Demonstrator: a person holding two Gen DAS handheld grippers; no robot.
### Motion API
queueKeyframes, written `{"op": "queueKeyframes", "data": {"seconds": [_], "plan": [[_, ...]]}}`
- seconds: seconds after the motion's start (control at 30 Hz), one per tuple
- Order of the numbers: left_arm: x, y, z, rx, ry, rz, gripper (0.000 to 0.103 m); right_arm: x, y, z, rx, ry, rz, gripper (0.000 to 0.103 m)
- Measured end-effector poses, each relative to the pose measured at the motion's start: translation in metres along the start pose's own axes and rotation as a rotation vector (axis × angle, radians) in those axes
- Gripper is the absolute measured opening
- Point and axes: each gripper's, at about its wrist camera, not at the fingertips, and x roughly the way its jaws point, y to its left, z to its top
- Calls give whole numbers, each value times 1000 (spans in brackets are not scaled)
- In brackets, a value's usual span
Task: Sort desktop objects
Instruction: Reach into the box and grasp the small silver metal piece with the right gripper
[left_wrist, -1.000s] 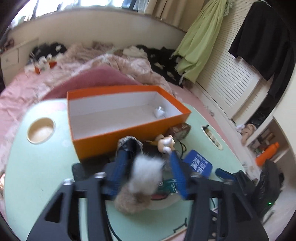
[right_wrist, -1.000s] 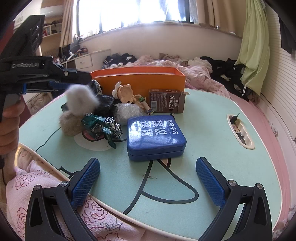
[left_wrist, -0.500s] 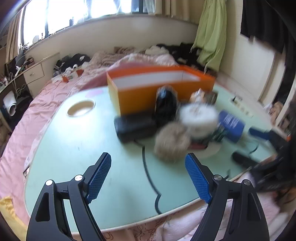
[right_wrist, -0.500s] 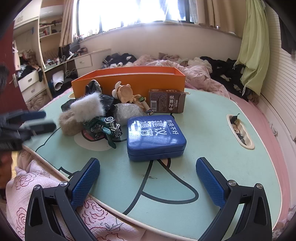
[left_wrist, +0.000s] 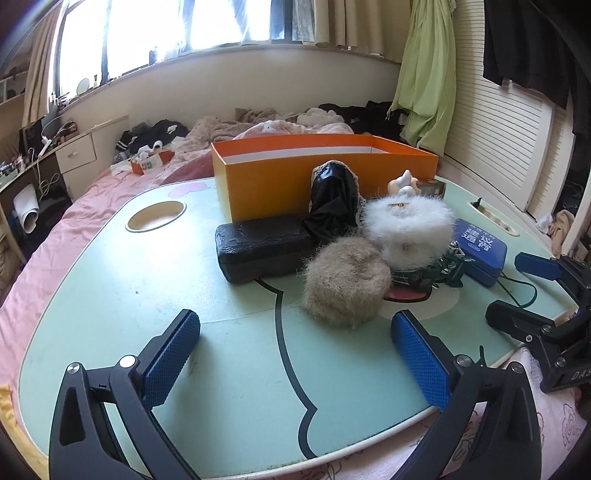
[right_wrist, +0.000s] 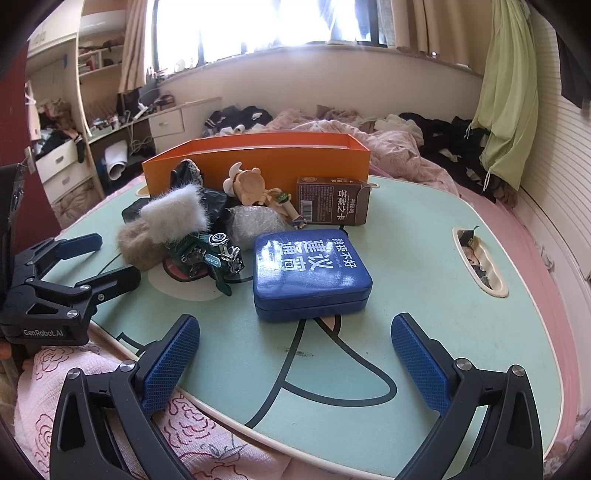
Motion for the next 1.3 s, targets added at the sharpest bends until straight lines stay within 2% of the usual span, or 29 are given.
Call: {"op": "queueKeyframes", "data": {"seconds": [0.5,0.63,0.67,0.7,0.77,0.83,0.9,1.0,1.07,1.13,1.2,1.3], "plan": [[-2,-2,0,1,-4,-6,103,-1,0,-1,7,-4,-10,102],[-2,-2,1,0,-3,-8,103,-17,-11,4,38,-48,17,85],[-2,-2,1,1,-3,-8,103,-22,-14,10,44,-64,18,82],[-2,-2,2,1,-3,-9,103,-26,-16,19,41,-81,14,75],[-2,-3,2,1,-3,-8,103,-36,-17,50,16,-118,-2,61],[-2,-3,2,1,-3,-9,103,-39,-17,87,-6,-122,8,33],[-2,-3,2,1,-3,-9,103,-29,-15,123,-22,-67,28,23],[-2,-3,2,1,-3,-8,103,11,-10,168,-73,103,14,22],[-2,-3,2,1,-3,-9,103,48,-6,189,-131,237,-48,22],[-2,-3,2,1,-4,-8,103,80,-6,200,-167,350,-100,22],[-2,-4,2,1,-4,-9,103,109,-13,204,-145,454,-119,22],[-2,-4,2,1,-4,-9,103,135,-21,204,-101,534,-106,22]]}}
